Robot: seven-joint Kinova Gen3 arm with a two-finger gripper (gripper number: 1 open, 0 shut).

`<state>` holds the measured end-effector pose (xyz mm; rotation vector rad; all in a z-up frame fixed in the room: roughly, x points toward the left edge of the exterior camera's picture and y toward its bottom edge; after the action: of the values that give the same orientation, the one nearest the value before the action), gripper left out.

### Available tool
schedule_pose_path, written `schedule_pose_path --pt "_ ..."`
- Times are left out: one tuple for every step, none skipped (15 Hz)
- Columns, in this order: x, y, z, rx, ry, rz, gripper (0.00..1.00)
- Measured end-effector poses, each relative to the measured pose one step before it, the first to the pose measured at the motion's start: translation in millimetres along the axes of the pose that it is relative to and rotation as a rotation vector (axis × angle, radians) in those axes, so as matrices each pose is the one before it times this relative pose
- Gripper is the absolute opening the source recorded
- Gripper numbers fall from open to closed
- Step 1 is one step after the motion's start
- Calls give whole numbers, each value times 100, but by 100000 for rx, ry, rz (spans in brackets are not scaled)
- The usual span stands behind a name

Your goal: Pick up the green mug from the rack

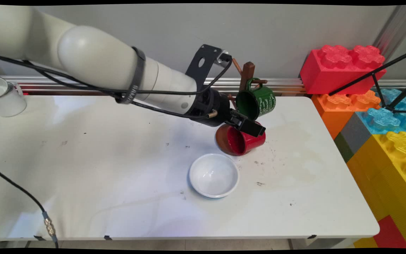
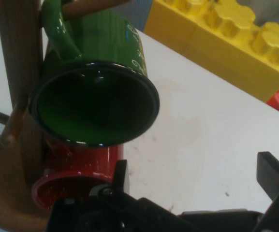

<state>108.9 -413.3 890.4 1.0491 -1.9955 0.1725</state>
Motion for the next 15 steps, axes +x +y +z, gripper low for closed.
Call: schedule_pose_path --pt "-182 -79 170 125 1150 -440 100" --pt "-173 -117 202 312 1240 -521 100" --pt "-89 -79 216 218 1386 -514 100" --pt "-38 -77 181 143 1229 -452 100" --pt "-2 -11 130 -38 843 -233 100" --pt "0 -5 185 -40 1282 -314 100" --pt "0 -7 131 -14 781 -191 100" --pt "9 -2 216 -49 1094 -277 100" --pt "-2 -17 253 23 1240 -403 100" --pt "8 -13 268 6 1212 -407 100" --pt "26 -5 259 -35 973 -313 100" --pt "24 -7 185 -3 652 -244 100" --pt "29 -51 289 165 892 -464 100" --pt "21 -28 200 101 598 -332 100" --pt "20 -61 310 211 786 -769 100"
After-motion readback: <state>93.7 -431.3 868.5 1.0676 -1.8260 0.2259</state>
